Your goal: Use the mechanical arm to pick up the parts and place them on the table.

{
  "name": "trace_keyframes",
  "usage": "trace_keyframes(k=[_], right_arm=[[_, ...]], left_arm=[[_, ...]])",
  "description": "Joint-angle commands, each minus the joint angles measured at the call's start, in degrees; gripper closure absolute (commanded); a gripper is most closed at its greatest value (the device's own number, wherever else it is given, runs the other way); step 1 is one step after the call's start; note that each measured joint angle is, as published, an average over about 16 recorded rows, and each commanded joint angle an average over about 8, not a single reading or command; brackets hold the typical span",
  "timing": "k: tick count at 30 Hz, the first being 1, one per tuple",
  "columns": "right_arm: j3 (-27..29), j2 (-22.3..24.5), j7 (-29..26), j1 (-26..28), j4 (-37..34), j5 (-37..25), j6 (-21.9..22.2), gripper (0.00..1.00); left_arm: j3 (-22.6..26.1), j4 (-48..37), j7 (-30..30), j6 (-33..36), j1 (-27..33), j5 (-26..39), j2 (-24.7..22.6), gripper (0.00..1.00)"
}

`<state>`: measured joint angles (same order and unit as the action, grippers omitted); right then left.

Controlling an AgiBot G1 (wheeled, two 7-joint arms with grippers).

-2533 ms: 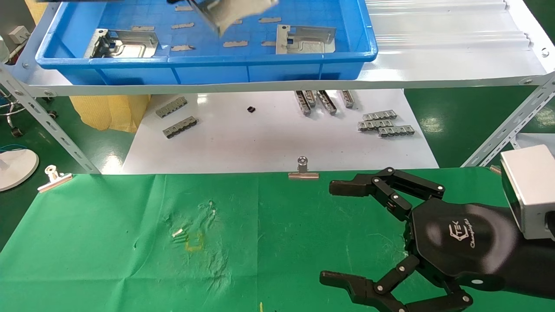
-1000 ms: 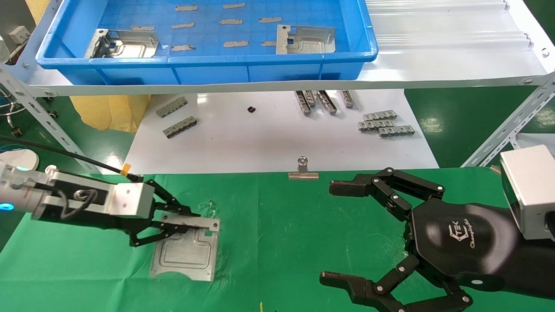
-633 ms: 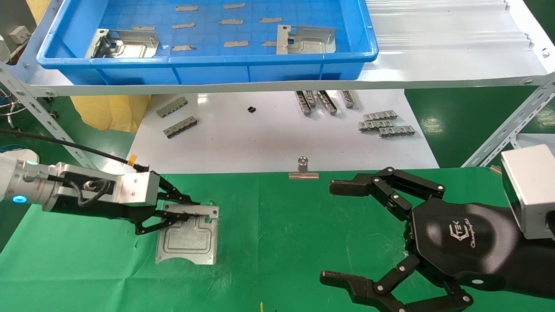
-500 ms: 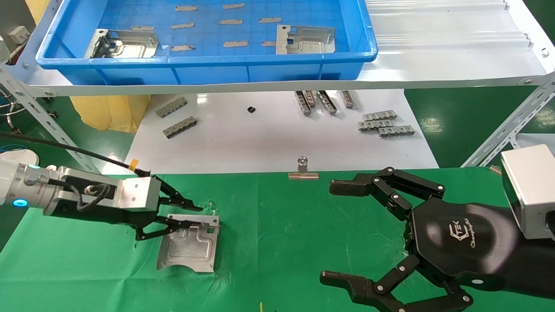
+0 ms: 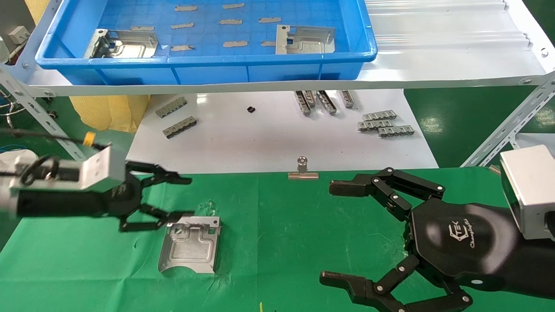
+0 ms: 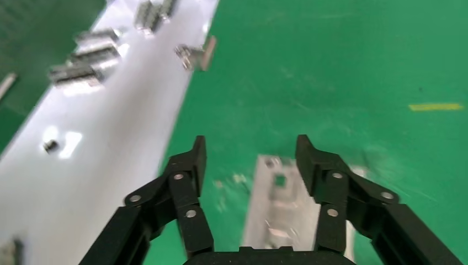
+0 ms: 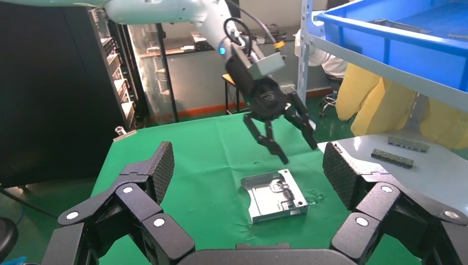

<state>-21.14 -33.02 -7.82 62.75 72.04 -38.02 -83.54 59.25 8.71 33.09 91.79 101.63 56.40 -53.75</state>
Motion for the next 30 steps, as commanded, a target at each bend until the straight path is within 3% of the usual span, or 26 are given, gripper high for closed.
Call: trace_keyframes(k=[1,12,30], right_arm=[[0.0,0.0,0.0,0.0,0.0,0.0,0.0,0.0],[0.0,0.0,0.0,0.0,0.0,0.0,0.0,0.0],[0.0,0.0,0.0,0.0,0.0,0.0,0.0,0.0]], left_arm=[[-0.4,0.3,-1.4,0.2,-0.8,-1.4,1.2,0.0],[-1.5,2.1,-2.2,0.0,-1.7,-1.5,1.4,0.0],[-13.7,20.6,-14.5,-1.7,-13.0,-5.4,6.5,0.0]])
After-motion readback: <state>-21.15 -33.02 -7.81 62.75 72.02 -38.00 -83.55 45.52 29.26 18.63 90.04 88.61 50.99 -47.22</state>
